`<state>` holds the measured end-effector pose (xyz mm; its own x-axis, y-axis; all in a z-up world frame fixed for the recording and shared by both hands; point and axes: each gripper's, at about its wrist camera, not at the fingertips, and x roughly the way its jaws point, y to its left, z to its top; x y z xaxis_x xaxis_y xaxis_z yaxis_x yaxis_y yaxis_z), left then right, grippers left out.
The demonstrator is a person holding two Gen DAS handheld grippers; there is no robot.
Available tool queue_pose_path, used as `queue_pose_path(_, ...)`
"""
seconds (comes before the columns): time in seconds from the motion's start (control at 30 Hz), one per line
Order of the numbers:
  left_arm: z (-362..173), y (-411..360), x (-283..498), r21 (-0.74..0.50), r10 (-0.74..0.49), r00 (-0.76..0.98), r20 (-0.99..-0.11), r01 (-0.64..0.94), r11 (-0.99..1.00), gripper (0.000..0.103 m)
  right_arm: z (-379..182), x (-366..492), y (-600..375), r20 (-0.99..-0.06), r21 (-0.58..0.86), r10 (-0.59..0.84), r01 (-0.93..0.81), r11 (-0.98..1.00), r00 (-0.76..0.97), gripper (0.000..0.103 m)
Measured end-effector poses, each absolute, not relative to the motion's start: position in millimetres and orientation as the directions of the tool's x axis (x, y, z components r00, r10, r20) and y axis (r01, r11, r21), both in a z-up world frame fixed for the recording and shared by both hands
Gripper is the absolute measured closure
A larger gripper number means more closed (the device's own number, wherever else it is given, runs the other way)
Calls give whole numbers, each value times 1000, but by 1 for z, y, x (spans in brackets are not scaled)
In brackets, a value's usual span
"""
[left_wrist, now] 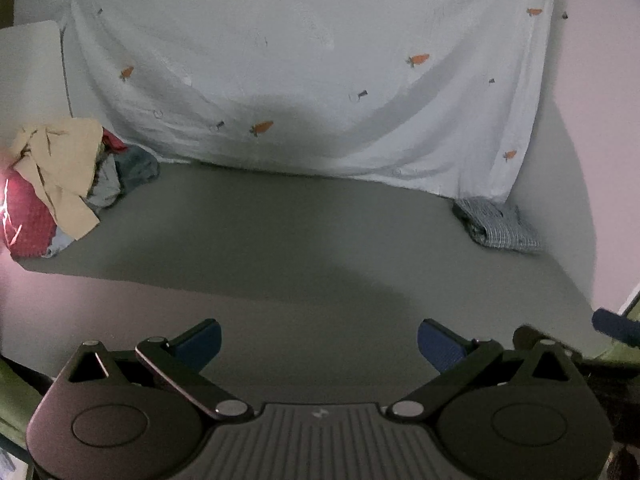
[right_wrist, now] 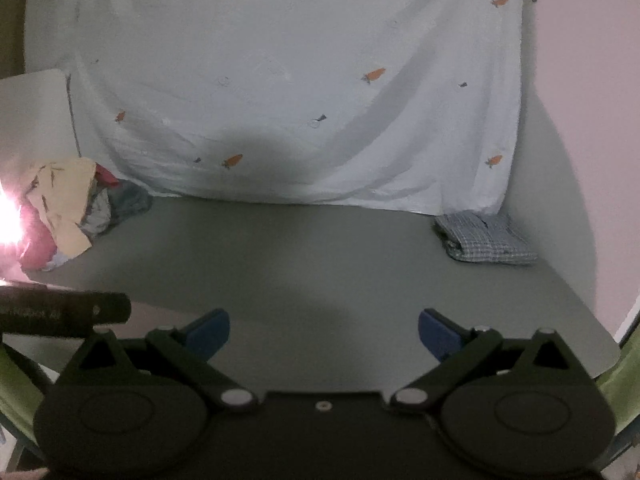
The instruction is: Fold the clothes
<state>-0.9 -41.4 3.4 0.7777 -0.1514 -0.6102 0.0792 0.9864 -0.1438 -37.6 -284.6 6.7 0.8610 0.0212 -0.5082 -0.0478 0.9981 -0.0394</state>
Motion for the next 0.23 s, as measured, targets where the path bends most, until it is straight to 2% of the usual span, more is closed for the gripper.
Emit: queue_pose_path(0.23,4,-37,-4,-149,-165,771,-616,91,985,0,5,-46,-278,-502,-30,31,-53,998,864,1)
